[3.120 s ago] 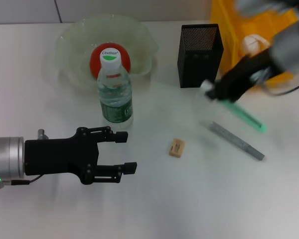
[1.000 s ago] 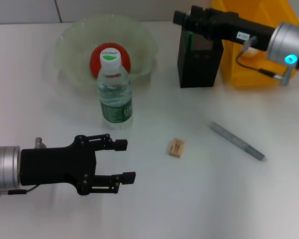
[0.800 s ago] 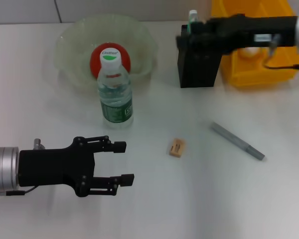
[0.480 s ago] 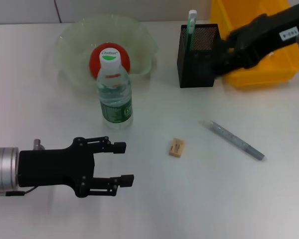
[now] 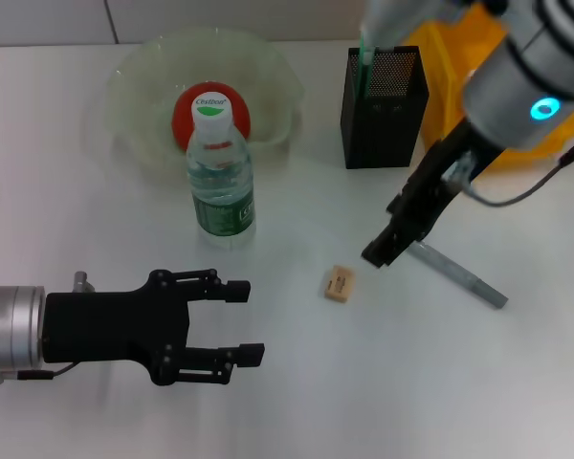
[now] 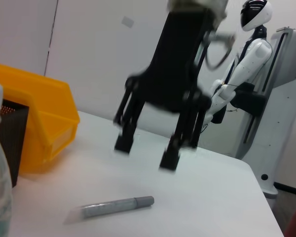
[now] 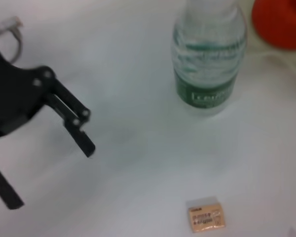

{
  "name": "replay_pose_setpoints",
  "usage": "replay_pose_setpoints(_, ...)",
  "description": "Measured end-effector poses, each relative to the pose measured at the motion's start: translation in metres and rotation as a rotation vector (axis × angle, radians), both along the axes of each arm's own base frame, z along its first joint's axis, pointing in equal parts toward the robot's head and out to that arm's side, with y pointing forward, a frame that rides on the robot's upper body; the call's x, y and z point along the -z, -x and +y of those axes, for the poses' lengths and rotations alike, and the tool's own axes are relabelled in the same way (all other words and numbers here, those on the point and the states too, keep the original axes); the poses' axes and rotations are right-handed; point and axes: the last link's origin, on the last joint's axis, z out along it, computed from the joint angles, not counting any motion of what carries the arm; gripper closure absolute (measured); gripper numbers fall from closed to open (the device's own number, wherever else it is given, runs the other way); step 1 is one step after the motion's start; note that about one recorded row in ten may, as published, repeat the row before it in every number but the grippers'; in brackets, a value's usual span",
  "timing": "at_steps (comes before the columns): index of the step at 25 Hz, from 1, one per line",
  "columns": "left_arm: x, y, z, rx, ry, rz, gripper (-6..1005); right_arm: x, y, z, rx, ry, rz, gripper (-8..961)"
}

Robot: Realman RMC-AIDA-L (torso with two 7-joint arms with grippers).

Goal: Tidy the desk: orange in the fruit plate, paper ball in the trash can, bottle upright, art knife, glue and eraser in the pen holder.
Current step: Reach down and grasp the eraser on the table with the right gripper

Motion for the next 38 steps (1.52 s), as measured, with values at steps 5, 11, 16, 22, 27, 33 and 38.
replay_pose_setpoints(5, 0.000, 0.000, 0.000, 0.000, -0.002, -0.001, 216, 0.019, -0.012, 0.004, 0.040, 0.017, -0.019, 255)
replay_pose_setpoints(11, 0.000, 0.000, 0.001, 0.001, -0.006, 0.003, 216, 0.039, -0.025, 0.002, 0.051, 0.040, -0.055, 256)
replay_pose_setpoints(16, -0.001, 0.000, 0.001, 0.007, -0.012, 0.003, 216, 0.054, -0.028, 0.003, 0.058, 0.042, -0.029, 257)
replay_pose_setpoints(22, 0.000, -0.001, 0.003, 0.011, -0.015, 0.005, 216, 0.069, -0.032, 0.007, 0.032, 0.024, -0.037, 259)
replay_pose_setpoints(27, 0.000, -0.001, 0.003, 0.009, -0.017, 0.006, 216, 0.079, -0.034, 0.009, 0.008, 0.001, -0.023, 260)
replay_pose_setpoints(33, 0.000, 0.000, 0.004, 0.007, -0.019, 0.008, 216, 0.089, -0.040, 0.007, 0.017, 0.007, -0.006, 261)
replay_pose_setpoints(38, 0.001, 0.001, 0.003, 0.000, -0.023, 0.011, 216, 0.090, -0.040, 0.006, 0.013, 0.013, -0.015, 268)
